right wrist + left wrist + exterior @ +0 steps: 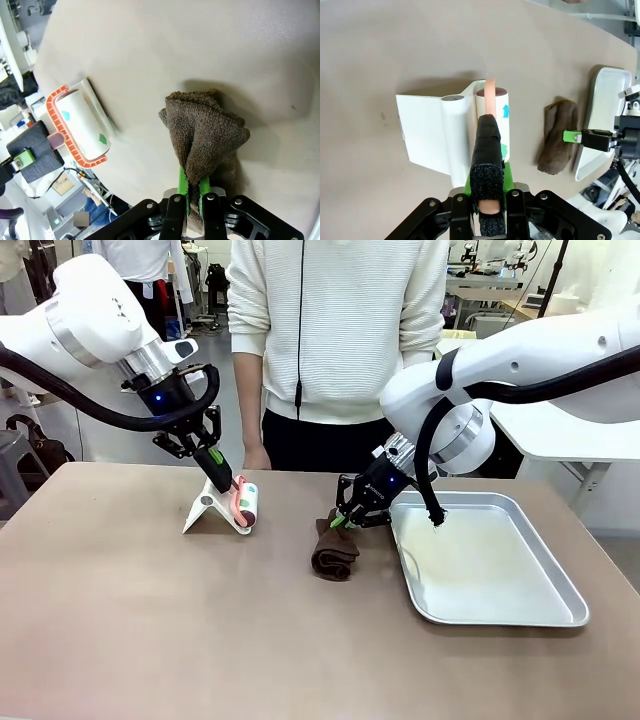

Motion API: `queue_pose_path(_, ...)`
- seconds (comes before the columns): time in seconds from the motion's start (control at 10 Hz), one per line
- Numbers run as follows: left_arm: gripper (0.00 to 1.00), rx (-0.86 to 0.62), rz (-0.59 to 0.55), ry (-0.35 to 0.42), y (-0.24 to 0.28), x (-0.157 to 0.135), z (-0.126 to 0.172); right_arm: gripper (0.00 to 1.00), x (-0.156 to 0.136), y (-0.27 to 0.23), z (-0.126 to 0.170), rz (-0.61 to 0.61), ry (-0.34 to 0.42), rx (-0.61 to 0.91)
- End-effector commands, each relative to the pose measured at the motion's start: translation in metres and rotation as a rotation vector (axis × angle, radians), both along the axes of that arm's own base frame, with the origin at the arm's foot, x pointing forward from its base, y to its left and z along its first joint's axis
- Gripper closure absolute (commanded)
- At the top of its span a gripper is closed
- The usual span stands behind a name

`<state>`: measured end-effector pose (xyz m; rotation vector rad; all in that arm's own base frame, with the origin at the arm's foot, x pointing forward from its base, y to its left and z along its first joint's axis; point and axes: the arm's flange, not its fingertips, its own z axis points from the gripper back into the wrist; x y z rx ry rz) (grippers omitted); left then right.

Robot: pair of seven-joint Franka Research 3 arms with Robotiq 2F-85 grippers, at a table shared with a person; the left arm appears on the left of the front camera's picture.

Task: Clean the surface of the table.
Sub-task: Return the Lint Roller and towel to their original positions.

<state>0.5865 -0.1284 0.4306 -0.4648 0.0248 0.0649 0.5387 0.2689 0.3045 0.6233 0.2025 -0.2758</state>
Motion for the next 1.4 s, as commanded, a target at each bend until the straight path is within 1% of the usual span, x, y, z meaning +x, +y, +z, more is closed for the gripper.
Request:
queue_pose_path(0.0, 0.78, 0.05, 0.011, 0.0, 0.0, 0.006, -0.001, 0.91, 0.0, 0.0, 0.001, 0.001, -0.005, 0.005)
queue_pose_path(0.2, 0.78, 0.066, 0.001, 0.002, 0.001, 0.006, -0.005, 0.91, 0.0, 0.0, 0.001, 0.001, -0.005, 0.005)
queue_pose_path(0.3, 0.78, 0.074, -0.017, -0.017, 0.001, 0.006, -0.004, 0.91, 0.0, 0.0, 0.001, 0.001, -0.005, 0.005)
queue_pose_path(0.5, 0.78, 0.079, -0.017, -0.018, 0.002, 0.006, -0.005, 0.91, 0.0, -0.001, 0.0, 0.01, 0.004, 0.004)
queue_pose_path(0.6, 0.52, 0.083, -0.013, -0.013, 0.001, 0.007, -0.005, 0.5, 0.0, -0.002, 0.0, 0.013, 0.016, 0.002)
queue_pose_path(0.7, 0.2, 0.093, -0.013, -0.011, 0.001, 0.006, -0.005, 0.37, 0.001, -0.002, -0.001, 0.015, 0.019, 0.001)
queue_pose_path(0.8, 0.0, 0.091, -0.009, -0.011, 0.002, 0.006, -0.004, 0.0, 0.002, -0.002, -0.001, 0.013, 0.024, 0.006)
queue_pose_path(1.0, 0.0, 0.085, 0.0, -0.016, 0.007, 0.005, -0.001, 0.0, 0.004, -0.002, -0.003, 0.014, 0.038, 0.012)
queue_pose_path(1.1, 0.0, 0.08, 0.006, -0.022, 0.011, 0.004, 0.001, 0.12, 0.004, -0.003, -0.004, 0.016, 0.043, 0.011)
queue_pose_path(1.2, 0.0, 0.067, 0.007, -0.032, 0.017, 0.0, 0.004, 0.02, 0.004, -0.004, -0.003, 0.02, 0.044, 0.013)
queue_pose_path(1.3, 0.0, 0.058, -0.001, -0.043, 0.022, -0.007, 0.007, 0.0, 0.004, -0.008, -0.001, 0.03, 0.046, 0.025)
